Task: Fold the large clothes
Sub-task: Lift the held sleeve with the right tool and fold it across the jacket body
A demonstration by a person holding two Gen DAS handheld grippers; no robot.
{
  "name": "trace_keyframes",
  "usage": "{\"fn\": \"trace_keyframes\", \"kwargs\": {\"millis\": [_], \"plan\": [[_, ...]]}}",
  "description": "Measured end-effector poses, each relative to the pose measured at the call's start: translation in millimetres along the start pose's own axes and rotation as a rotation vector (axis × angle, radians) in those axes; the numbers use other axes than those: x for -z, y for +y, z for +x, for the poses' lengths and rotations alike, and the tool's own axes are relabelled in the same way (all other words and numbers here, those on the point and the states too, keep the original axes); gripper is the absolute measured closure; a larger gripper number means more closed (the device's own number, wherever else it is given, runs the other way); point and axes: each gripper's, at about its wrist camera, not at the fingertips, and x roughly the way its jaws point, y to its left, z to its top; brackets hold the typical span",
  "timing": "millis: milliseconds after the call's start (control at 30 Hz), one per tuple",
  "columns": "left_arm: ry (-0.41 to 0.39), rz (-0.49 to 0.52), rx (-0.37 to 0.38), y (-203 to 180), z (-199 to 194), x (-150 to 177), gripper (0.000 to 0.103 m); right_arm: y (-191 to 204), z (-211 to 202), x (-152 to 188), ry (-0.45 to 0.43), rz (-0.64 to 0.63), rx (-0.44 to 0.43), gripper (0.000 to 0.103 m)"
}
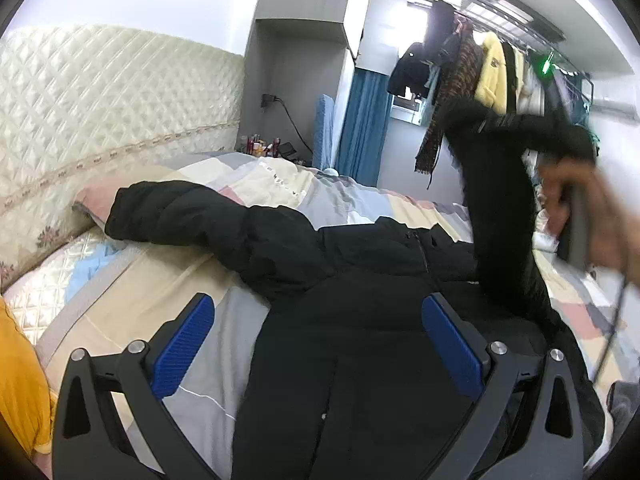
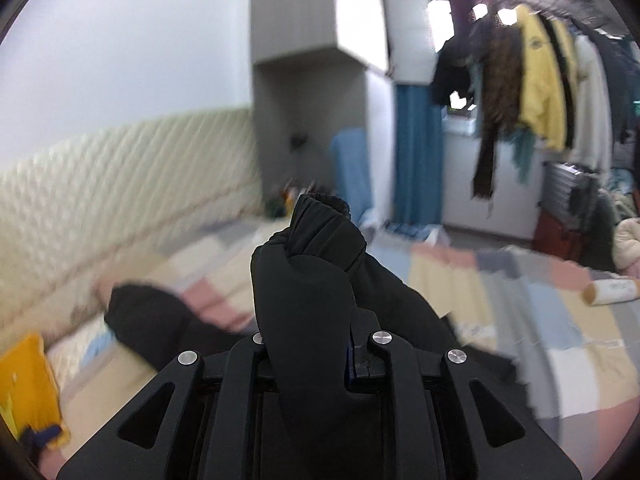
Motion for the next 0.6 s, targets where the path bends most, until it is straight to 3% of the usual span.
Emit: {"fn": "trace_keyframes", "kwargs": {"millis": [167, 367, 600], "plan": [[-0.004, -0.044, 0.004, 14.6, 5.6, 3.0, 0.0, 32.8, 58.3, 55.4, 0.111, -0.002, -0.062, 0.087], [0.036, -0.074, 0.004, 19.5, 24.7, 8.6, 0.0, 45.3, 108.2, 119.7, 0.227, 0.01, -0.077, 0.087], [0.073, -0.063, 0.015, 18.6, 43.7, 15.8, 0.0, 46.8, 142.4, 159.3, 0.285, 0.013, -0.065, 0.087]]}}
